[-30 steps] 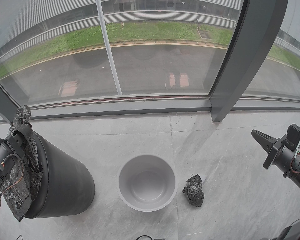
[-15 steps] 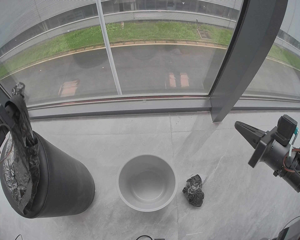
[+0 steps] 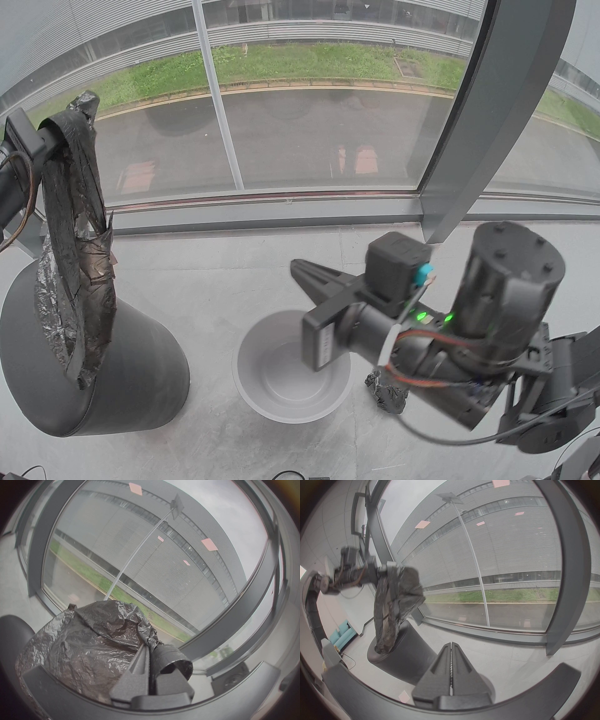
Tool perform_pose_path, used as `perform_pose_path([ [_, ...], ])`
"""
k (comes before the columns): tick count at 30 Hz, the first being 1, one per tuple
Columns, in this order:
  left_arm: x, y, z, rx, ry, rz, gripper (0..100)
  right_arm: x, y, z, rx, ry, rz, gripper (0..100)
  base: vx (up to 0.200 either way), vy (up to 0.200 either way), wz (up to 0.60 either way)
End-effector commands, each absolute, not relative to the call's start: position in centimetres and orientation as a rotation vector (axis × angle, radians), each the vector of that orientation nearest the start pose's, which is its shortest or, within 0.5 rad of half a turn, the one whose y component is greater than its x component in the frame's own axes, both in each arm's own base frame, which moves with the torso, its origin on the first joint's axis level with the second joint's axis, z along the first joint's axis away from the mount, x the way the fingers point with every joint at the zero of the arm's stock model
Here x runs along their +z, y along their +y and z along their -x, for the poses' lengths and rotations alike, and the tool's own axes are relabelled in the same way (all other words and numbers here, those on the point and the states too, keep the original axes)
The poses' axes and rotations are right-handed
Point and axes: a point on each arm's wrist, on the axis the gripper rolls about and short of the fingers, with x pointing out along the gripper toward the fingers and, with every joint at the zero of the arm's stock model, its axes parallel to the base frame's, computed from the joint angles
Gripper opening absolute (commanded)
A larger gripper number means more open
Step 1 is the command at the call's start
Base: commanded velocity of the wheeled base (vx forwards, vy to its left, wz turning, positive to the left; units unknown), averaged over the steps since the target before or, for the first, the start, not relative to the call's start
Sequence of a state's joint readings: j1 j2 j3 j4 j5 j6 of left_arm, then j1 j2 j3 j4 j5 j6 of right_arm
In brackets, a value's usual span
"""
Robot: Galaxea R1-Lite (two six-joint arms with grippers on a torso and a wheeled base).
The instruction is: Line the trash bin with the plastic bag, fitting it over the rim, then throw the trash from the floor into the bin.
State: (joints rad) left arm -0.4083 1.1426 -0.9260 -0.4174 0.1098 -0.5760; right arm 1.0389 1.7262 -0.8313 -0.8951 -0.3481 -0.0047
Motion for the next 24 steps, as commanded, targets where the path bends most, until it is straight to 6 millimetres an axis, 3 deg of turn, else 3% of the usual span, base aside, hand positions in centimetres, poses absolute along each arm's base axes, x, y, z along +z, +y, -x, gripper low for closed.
perform_pose_path([
  [1, 34.8, -8.3, -14.9, -0.454, -0.043, 0.713, 0, 16.7, 32.5, -16.3, 0.706, 0.062, 0.079, 0, 0.000, 0.000, 0.00],
  [14, 36.3, -8.4, -14.5, -0.477, -0.041, 0.733, 0, 15.2, 34.1, -15.8, 0.722, 0.022, 0.098, 0, 0.000, 0.000, 0.00],
  [15, 36.3, -8.5, -14.6, -0.481, -0.036, 0.734, 0, 15.2, 34.1, -15.7, 0.723, 0.022, 0.098, 100, 0.000, 0.000, 0.00],
  [24, 36.2, -8.8, -14.4, -0.510, -0.018, 0.765, 0, 12.3, 35.8, -16.1, 0.731, 0.032, 0.114, 100, 0.000, 0.000, 0.00],
])
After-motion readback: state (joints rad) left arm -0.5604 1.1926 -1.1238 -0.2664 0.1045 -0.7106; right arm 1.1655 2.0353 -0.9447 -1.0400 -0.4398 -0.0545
